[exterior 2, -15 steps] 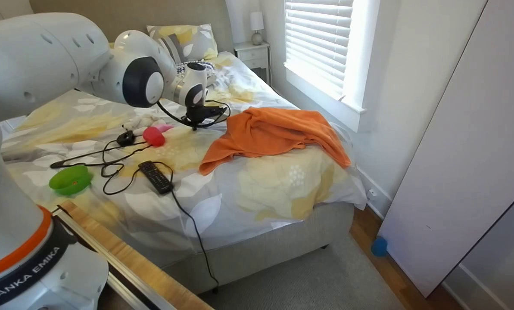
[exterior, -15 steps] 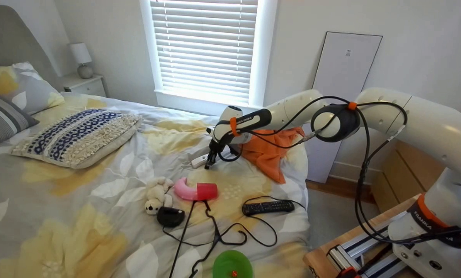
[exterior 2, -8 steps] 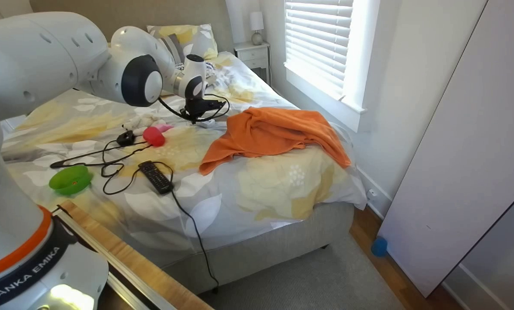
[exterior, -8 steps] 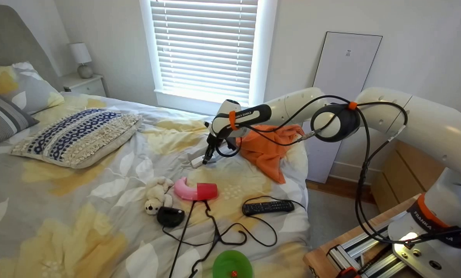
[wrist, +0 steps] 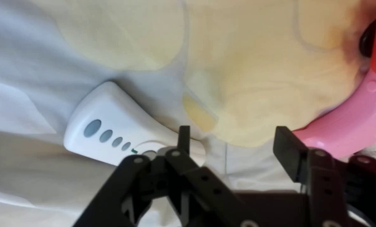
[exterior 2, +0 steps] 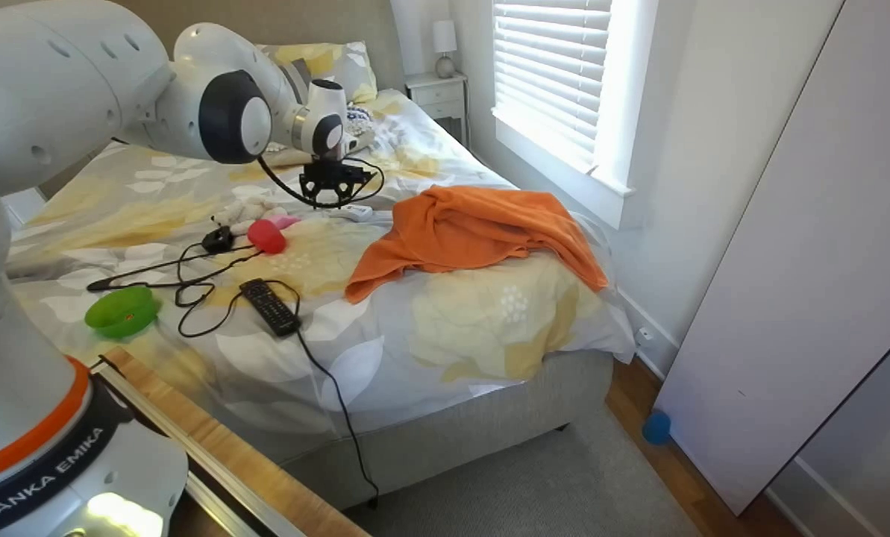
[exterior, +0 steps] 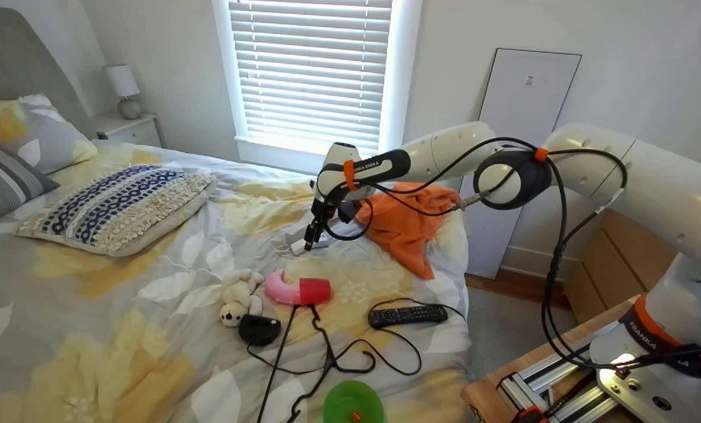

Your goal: Press the middle button on the white remote

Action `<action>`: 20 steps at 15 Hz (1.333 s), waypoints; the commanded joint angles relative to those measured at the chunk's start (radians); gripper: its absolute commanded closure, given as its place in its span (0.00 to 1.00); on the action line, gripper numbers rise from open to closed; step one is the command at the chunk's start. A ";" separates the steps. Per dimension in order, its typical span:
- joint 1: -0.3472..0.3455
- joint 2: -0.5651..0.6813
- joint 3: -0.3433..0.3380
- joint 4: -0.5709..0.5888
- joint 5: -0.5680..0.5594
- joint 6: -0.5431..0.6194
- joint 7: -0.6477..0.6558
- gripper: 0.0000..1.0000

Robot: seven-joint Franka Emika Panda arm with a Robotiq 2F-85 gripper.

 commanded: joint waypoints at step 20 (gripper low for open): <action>0.058 -0.740 -0.098 -0.928 -0.083 -0.111 0.750 0.00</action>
